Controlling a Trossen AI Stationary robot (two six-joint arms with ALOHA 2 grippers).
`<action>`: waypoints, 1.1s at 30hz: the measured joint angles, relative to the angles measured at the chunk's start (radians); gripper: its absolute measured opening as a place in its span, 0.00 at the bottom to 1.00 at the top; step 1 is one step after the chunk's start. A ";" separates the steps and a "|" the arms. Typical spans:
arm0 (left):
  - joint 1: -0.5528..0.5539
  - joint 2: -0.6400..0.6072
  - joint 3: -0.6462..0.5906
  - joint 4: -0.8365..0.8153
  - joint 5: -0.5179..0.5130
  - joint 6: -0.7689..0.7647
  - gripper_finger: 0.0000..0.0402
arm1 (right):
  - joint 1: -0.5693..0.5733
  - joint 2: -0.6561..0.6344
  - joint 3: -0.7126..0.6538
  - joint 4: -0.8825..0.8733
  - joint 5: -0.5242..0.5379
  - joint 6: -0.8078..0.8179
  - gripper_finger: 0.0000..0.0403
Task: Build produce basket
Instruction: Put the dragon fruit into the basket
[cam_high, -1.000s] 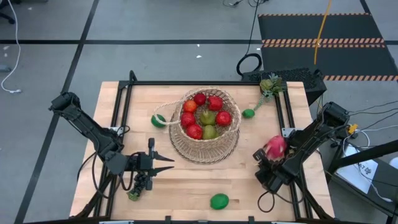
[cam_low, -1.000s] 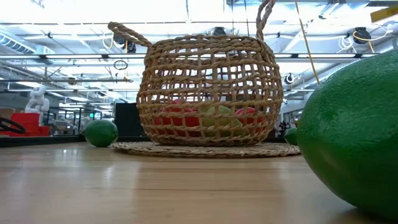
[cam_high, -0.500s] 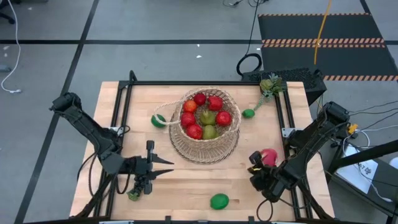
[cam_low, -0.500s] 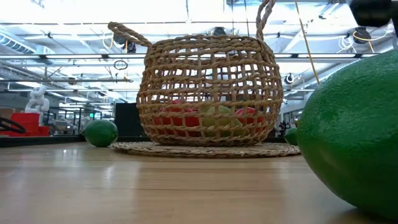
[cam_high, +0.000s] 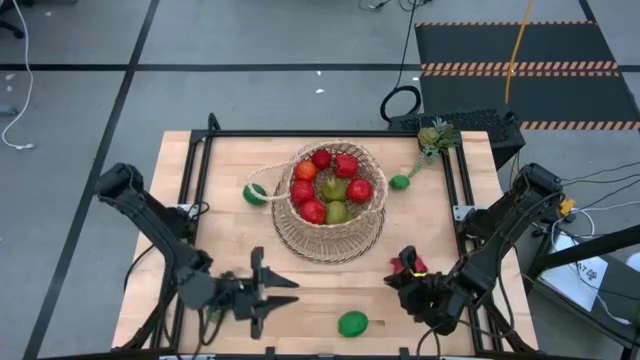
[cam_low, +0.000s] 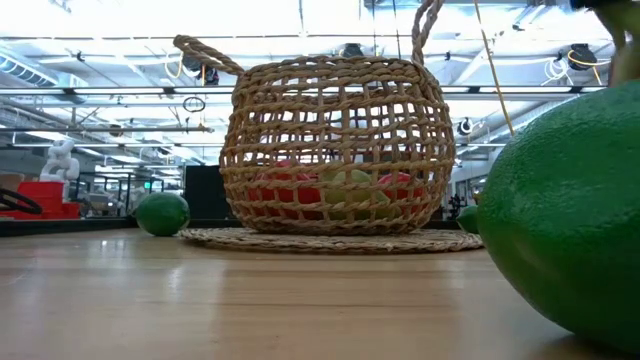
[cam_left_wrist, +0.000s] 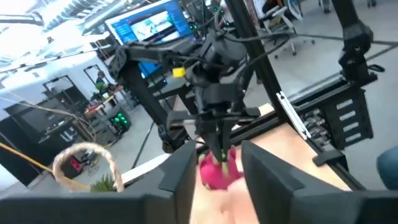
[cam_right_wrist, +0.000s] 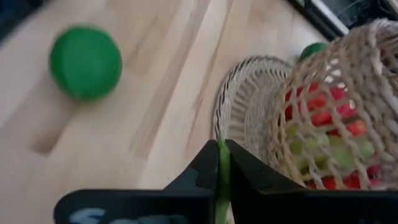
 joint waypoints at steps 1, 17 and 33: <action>0.000 0.022 0.032 -0.009 -0.005 0.002 0.36 | 0.000 -0.003 0.003 0.017 0.003 -0.001 0.02; 0.120 0.251 0.246 -0.045 0.072 -0.092 0.70 | 0.104 -0.112 0.010 0.504 0.207 -0.178 0.02; 0.234 0.452 0.414 -0.038 0.134 -0.202 0.90 | 0.110 -0.109 -0.118 0.989 0.386 -0.396 0.02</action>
